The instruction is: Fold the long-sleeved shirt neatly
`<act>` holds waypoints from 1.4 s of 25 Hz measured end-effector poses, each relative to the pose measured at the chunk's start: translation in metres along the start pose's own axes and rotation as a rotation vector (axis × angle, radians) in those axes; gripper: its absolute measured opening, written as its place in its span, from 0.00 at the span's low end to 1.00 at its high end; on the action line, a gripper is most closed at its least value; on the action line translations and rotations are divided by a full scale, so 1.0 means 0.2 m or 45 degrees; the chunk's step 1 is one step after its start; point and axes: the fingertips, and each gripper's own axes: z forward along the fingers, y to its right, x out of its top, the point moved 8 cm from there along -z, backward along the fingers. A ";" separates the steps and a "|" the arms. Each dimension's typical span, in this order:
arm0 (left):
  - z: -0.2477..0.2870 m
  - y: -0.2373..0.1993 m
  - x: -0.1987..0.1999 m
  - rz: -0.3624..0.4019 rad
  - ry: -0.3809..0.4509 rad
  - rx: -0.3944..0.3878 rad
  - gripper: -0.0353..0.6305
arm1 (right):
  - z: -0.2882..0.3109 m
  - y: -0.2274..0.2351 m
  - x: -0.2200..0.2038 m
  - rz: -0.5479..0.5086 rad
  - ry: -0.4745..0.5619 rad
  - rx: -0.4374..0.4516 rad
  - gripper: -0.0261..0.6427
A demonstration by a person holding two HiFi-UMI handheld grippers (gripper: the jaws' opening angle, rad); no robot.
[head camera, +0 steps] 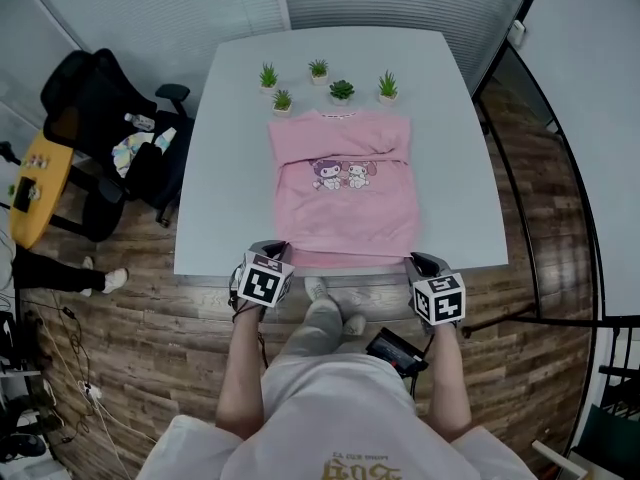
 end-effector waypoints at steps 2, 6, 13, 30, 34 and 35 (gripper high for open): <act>-0.04 -0.01 0.03 0.006 0.017 0.014 0.07 | -0.03 0.00 0.03 0.001 0.024 0.002 0.10; -0.12 -0.03 0.09 0.008 0.059 0.029 0.07 | -0.10 0.00 0.11 0.018 0.082 0.012 0.10; -0.26 -0.03 0.18 0.014 0.120 0.011 0.07 | -0.21 -0.01 0.23 0.057 0.179 0.056 0.10; -0.54 -0.07 0.30 -0.018 0.260 0.042 0.07 | -0.41 -0.05 0.46 0.039 0.343 0.116 0.10; -0.61 -0.06 0.32 -0.007 0.281 0.038 0.07 | -0.48 -0.06 0.48 0.036 0.375 0.130 0.10; -0.62 -0.06 0.32 -0.005 0.284 0.037 0.07 | -0.49 -0.06 0.49 0.035 0.381 0.131 0.10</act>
